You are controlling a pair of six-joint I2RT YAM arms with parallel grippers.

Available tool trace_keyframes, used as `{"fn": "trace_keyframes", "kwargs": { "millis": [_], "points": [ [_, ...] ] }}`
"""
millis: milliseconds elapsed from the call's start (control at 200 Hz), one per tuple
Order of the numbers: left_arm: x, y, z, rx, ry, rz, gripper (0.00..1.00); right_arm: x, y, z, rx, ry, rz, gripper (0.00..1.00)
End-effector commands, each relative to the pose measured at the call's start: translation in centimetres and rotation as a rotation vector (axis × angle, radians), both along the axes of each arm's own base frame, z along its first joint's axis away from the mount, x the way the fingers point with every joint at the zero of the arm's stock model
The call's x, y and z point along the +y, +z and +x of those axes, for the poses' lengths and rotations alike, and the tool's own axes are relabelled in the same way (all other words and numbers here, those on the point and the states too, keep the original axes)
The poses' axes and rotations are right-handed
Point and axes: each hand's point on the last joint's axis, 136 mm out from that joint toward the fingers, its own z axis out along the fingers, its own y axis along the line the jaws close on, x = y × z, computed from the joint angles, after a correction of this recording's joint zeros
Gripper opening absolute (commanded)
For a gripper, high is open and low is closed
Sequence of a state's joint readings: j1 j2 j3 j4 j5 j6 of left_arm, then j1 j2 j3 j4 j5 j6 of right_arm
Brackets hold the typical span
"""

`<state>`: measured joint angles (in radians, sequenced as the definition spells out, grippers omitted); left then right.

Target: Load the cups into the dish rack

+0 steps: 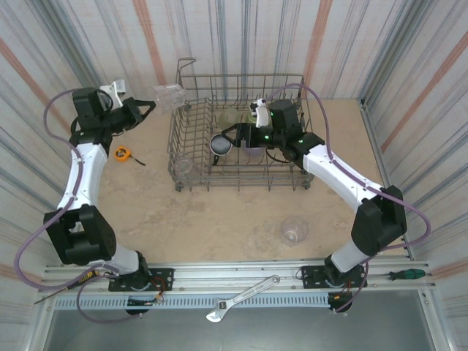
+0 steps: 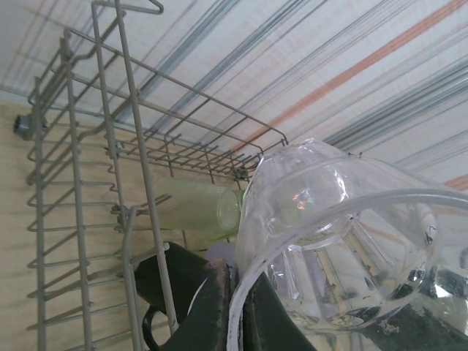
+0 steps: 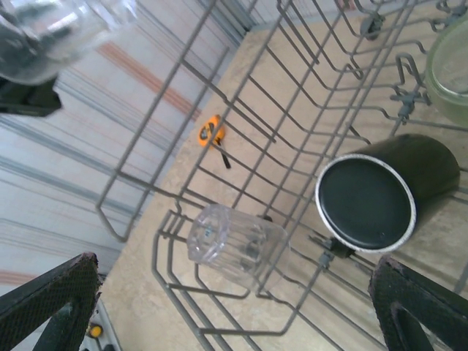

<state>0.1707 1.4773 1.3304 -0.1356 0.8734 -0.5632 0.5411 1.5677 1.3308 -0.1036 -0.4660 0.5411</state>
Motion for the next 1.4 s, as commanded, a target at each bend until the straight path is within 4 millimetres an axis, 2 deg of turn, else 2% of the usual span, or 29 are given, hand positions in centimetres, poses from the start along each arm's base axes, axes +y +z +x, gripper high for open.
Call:
{"fn": "trace_keyframes", "kwargs": {
  "millis": [0, 286, 701, 1398],
  "points": [
    [-0.7, 1.8, -0.2, -0.081, -0.07, -0.062, 0.0, 0.6, 2.3, 0.8, -0.052, -0.01, 0.1, 0.99],
    [-1.3, 1.7, -0.4, -0.1, -0.118, -0.098, 0.0, 2.3, 4.3, 1.6, -0.041, 0.034, 0.231, 0.99],
    [-3.2, 1.3, -0.8, -0.091, -0.194, -0.115, 0.0, 4.5, 6.9, 3.2, -0.035, 0.091, 0.431, 0.99],
    [-7.3, 1.2, -1.8, -0.092, -0.332, -0.14, 0.0, 7.8, 8.9, 4.5, 0.006, 0.184, 0.622, 0.99]
  ]
}}
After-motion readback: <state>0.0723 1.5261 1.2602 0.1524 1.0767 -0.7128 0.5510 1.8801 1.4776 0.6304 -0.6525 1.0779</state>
